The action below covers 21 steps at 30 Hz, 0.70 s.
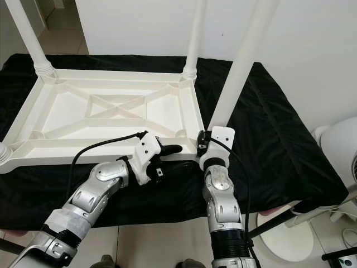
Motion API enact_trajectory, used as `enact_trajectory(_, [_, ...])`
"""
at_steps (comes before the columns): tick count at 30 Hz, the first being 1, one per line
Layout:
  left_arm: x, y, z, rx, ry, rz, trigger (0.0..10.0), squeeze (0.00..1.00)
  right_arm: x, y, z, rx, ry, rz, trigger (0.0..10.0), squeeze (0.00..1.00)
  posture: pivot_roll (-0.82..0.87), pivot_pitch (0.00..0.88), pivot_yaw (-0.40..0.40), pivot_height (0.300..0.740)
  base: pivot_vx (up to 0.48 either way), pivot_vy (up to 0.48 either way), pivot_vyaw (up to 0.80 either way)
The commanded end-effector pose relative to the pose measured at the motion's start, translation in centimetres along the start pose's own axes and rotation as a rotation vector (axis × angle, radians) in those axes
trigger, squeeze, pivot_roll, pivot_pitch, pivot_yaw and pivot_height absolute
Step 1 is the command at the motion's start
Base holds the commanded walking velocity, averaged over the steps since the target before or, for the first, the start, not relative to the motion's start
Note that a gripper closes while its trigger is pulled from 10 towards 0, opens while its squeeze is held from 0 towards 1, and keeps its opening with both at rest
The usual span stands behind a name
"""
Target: Building children table
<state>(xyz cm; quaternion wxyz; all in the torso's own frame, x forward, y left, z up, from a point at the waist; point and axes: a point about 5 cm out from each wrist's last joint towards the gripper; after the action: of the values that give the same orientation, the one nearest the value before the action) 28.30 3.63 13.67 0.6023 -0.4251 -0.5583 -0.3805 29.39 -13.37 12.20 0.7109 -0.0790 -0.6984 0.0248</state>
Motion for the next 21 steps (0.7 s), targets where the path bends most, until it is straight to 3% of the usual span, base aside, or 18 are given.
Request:
enact_trajectory(1, [-0.1, 0.2, -0.1, 0.004, 0.006, -0.01, 10.0, 0.0, -0.6, 0.0, 0.3, 0.002, 0.021, -0.012, 10.0, 1.0, -0.02, 0.0, -0.072, 0.74, 0.0, 0.0, 0.0])
enact_trajectory(6, [0.0, 0.2, -0.2, 0.0, 0.002, -0.012, 10.0, 0.0, -0.6, -0.6, 0.6, 0.049, 0.006, -0.042, 10.0, 1.0, -0.02, 0.0, -0.061, 0.74, 0.0, 0.0, 0.0])
enact_trajectory(7, [0.0, 0.2, -0.2, -0.002, 0.004, -0.012, 10.0, 0.0, -0.5, -1.1, 0.7, 0.081, -0.009, -0.032, 10.0, 0.74, -0.03, 0.0, -0.049, 0.74, 0.0, 0.0, 0.0])
enact_trajectory(8, [0.0, 0.4, -0.3, -0.002, 0.005, -0.012, 10.0, 0.0, -0.5, -1.5, 0.7, 0.103, -0.019, -0.021, 10.0, 0.74, -0.03, 0.0, -0.047, 0.74, 0.0, 0.0, 0.0])
enact_trajectory(9, [0.1, 0.4, -0.3, -0.012, 0.005, -0.014, 10.0, 0.0, -0.3, -2.2, 0.8, 0.12, -0.038, 0.0, 10.0, 0.0, -0.04, 0.0, -0.042, 0.74, 0.0, 0.0, 0.0])
enact_trajectory(14, [0.2, 0.4, -0.5, -0.034, 0.014, -0.029, 10.0, 0.0, 0.1, -3.4, 0.8, 0.156, -0.074, 0.051, 10.0, 0.0, -0.04, 0.0, -0.039, 0.74, 0.0, 0.0, 0.0])
enact_trajectory(15, [0.4, 0.4, -0.7, -0.044, 0.011, -0.035, 10.0, 0.0, 0.2, -4.2, 0.7, 0.203, -0.093, 0.102, 10.0, 0.0, -0.03, 0.0, -0.032, 0.74, 0.0, 0.0, 0.0])
enact_trajectory(21, [0.6, 0.3, -0.9, -0.055, 0.008, -0.043, 10.0, 0.0, 0.1, -4.9, 0.4, 0.364, -0.122, 0.181, 10.0, 0.0, -0.03, 0.0, -0.022, 0.74, 0.0, 0.0, 0.0])
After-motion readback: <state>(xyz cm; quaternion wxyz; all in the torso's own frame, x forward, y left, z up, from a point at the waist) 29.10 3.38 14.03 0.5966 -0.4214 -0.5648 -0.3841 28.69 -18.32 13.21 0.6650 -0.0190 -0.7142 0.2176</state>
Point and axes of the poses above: a point about 5 cm out from each wrist's last joint towards the gripper, its own z axis pointing back from the gripper into the wrist, its own x axis along the axis of the wrist's last joint, y = z × x, and after that the axes turned 13 degrees about z, right-handed
